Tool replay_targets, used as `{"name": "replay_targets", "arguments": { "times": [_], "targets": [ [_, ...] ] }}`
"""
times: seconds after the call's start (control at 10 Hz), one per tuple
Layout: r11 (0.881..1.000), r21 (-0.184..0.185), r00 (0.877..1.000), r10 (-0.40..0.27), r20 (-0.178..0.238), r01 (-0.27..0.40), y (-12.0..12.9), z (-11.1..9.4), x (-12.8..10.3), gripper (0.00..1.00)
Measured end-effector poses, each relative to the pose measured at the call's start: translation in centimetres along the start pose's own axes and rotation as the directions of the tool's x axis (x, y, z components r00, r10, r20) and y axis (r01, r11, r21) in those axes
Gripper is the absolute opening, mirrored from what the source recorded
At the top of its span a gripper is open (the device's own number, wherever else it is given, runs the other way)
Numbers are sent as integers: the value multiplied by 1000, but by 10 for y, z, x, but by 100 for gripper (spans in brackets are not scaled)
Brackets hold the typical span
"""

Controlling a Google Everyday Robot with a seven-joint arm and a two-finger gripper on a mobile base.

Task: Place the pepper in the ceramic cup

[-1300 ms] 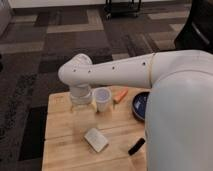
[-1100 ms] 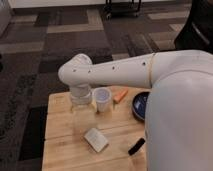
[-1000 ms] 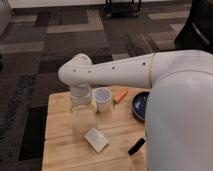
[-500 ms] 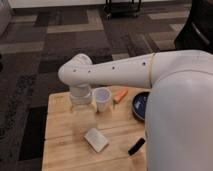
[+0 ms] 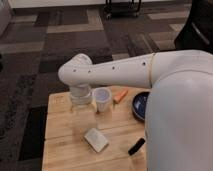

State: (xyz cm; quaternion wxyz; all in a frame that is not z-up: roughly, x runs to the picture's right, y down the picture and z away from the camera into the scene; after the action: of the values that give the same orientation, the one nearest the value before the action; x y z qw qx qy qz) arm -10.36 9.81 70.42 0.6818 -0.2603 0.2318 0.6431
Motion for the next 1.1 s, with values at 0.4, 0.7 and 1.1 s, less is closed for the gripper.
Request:
{"name": "replay_targets", "arguments": {
  "times": [0.4, 0.7, 1.1],
  "targets": [
    [997, -40, 997, 74, 36, -73, -24, -13, -13, 65],
    [981, -114, 983, 165, 83, -155, -71, -35, -32, 65],
    [950, -98, 948, 305, 91, -296, -165, -70, -45, 65]
  ]
}}
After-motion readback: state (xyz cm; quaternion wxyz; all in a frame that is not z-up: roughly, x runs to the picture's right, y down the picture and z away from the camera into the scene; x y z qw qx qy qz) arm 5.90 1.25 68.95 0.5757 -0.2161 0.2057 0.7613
